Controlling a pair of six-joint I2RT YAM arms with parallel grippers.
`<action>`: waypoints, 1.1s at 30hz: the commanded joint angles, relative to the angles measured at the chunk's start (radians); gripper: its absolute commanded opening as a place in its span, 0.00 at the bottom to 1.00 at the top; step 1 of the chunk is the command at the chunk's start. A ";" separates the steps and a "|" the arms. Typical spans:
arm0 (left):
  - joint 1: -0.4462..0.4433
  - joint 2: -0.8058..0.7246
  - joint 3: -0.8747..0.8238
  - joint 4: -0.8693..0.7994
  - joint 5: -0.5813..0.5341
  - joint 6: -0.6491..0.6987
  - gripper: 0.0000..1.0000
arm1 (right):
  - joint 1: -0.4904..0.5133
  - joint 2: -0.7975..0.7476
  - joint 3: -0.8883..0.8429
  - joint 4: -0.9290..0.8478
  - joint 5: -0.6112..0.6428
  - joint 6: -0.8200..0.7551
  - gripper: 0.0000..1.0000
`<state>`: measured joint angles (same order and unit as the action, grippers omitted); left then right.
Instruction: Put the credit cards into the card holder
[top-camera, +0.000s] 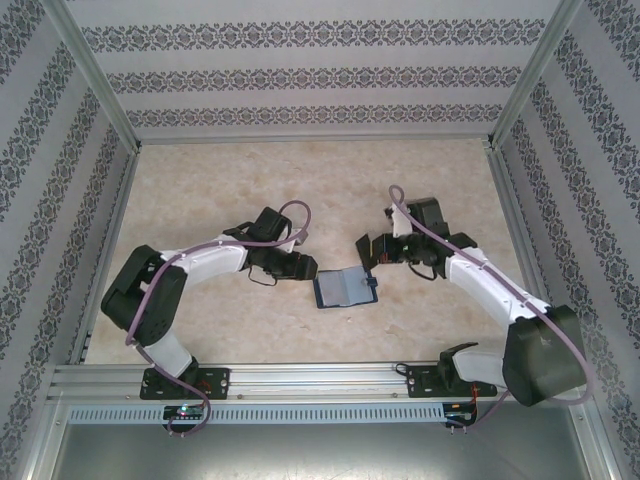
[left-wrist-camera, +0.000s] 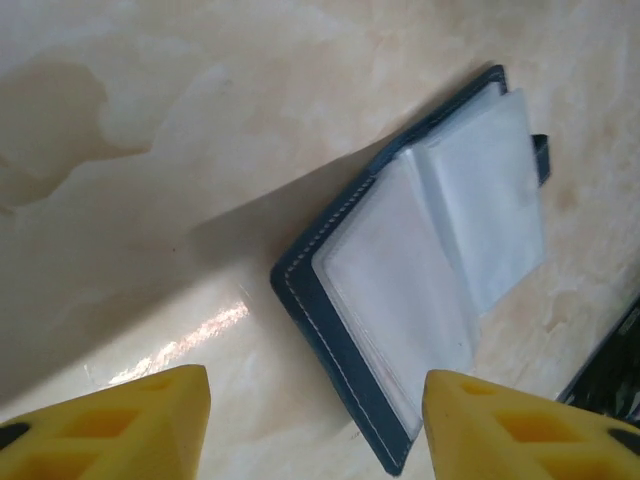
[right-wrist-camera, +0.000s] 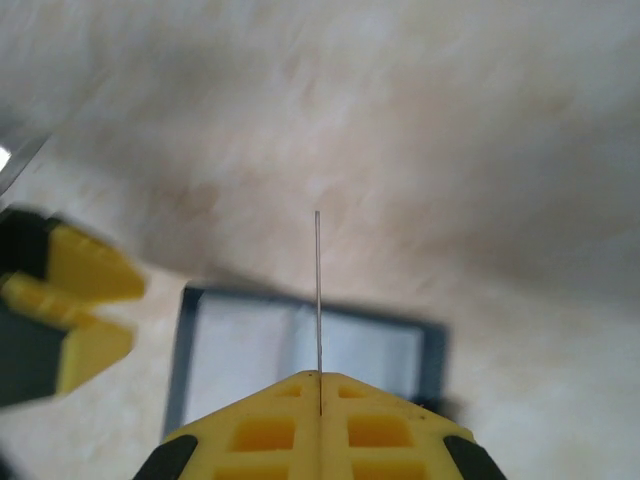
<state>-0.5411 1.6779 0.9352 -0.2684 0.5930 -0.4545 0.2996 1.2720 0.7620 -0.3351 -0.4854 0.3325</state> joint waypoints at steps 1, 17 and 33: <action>0.005 0.049 0.003 0.062 0.036 -0.016 0.51 | 0.011 0.042 -0.068 0.109 -0.259 0.067 0.00; 0.003 0.209 0.056 0.043 -0.015 -0.029 0.20 | -0.021 0.231 -0.159 0.204 -0.335 0.036 0.00; 0.001 0.226 0.061 0.021 -0.037 -0.061 0.17 | -0.029 0.261 -0.200 0.312 -0.313 0.161 0.00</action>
<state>-0.5270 1.8347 0.9905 -0.2928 0.5995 -0.4900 0.2768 1.5177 0.5995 -0.0750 -0.8021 0.4492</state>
